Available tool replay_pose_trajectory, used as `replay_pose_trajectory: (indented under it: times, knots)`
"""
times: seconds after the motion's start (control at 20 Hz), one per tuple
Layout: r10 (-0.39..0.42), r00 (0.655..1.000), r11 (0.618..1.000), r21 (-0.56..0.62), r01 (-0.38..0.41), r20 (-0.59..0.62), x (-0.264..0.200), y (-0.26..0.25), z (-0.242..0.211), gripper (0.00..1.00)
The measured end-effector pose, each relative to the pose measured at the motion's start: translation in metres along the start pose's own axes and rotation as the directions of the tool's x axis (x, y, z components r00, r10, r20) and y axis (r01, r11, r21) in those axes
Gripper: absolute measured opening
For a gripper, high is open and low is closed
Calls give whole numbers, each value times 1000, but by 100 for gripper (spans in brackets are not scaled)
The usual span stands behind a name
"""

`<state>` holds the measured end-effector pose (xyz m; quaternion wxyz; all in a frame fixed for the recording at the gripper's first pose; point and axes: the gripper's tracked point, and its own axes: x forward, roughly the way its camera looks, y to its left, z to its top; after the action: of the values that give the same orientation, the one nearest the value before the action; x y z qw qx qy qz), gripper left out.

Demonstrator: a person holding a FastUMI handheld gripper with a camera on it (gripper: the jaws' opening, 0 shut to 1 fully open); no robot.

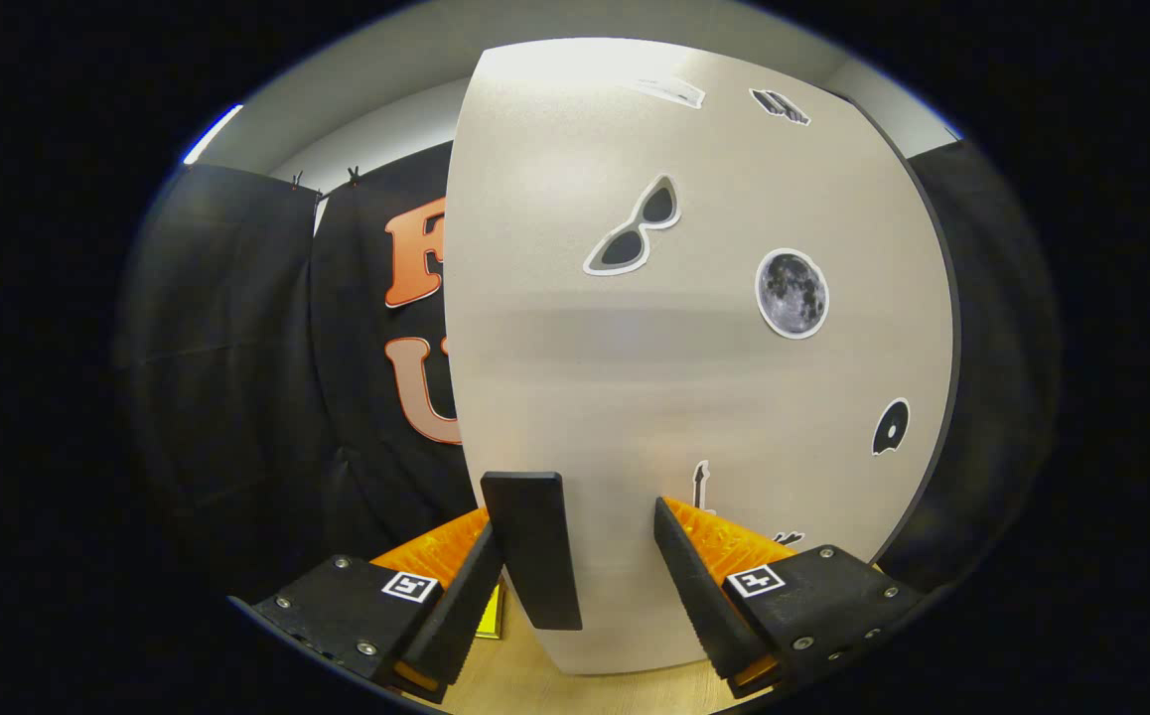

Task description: Open the shoe cabinet door, grab the shoes and put them into the shoe cabinet, then close the shoe cabinet door.

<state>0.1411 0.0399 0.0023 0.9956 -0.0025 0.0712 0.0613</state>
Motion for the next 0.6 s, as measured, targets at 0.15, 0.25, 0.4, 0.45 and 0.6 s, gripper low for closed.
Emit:
replay_pose_trajectory:
  times: [0.15, 0.25, 0.4, 0.45, 0.6]
  knots:
    - [-14, 1000, 1000, 17, 13, 17, -8, 0, 19, 91]
    - [-18, 999, 1000, 14, 18, 44, -22, 0, 36, 91]
    - [-40, 996, 999, -13, 41, 85, -51, -4, 65, 92]
    - [-47, 994, 999, -21, 49, 101, -61, -5, 77, 92]
    - [-69, 986, 996, -39, 75, 152, -96, -8, 112, 92]
